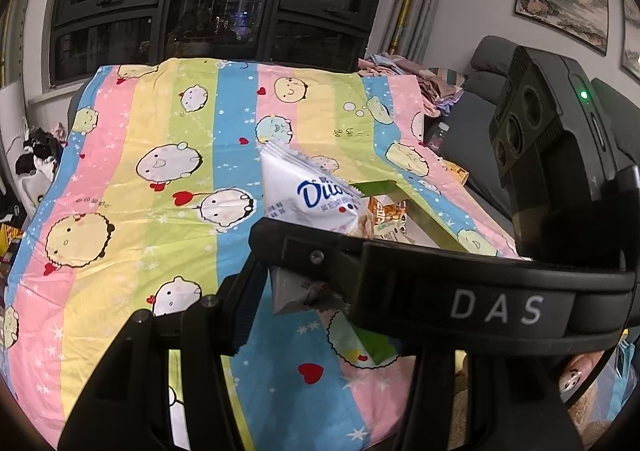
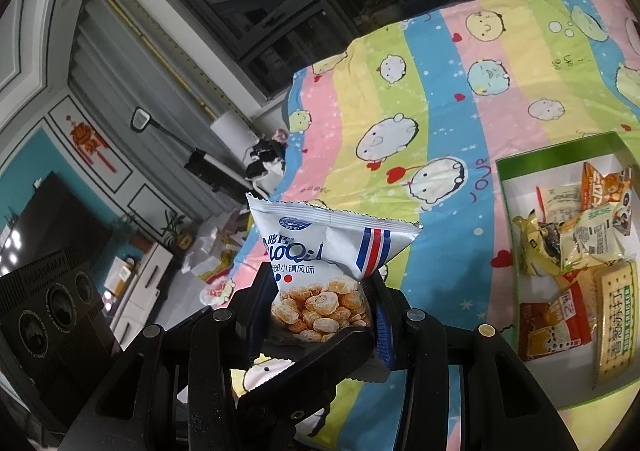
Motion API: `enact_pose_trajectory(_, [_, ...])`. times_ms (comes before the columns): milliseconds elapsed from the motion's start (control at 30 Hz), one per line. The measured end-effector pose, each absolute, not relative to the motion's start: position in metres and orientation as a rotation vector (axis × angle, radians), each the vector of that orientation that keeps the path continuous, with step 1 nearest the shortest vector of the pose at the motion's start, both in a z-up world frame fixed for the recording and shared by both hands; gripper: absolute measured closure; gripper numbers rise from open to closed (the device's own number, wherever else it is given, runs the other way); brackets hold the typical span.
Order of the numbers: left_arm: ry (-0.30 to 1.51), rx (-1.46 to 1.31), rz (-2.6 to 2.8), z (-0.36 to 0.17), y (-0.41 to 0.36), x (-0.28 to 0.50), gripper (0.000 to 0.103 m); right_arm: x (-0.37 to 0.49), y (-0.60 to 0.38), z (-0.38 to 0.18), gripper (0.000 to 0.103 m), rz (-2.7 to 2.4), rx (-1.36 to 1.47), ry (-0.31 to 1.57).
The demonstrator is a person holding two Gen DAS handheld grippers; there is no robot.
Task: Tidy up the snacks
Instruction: 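Carry the peanut bag over the box with the right gripper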
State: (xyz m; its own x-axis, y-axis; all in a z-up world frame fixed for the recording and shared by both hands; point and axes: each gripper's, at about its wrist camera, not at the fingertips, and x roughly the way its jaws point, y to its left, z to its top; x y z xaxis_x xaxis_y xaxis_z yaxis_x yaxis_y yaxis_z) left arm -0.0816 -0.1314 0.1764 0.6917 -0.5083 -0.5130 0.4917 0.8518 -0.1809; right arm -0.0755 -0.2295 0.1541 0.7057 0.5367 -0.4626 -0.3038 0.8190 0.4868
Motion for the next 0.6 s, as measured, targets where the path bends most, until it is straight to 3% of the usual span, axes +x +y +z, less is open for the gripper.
enact_pose_trajectory(600, [0.580,0.042,-0.671,0.186,-0.181,-0.074,0.051,-0.085,-0.282,0.161,0.057,0.382,0.498,0.564])
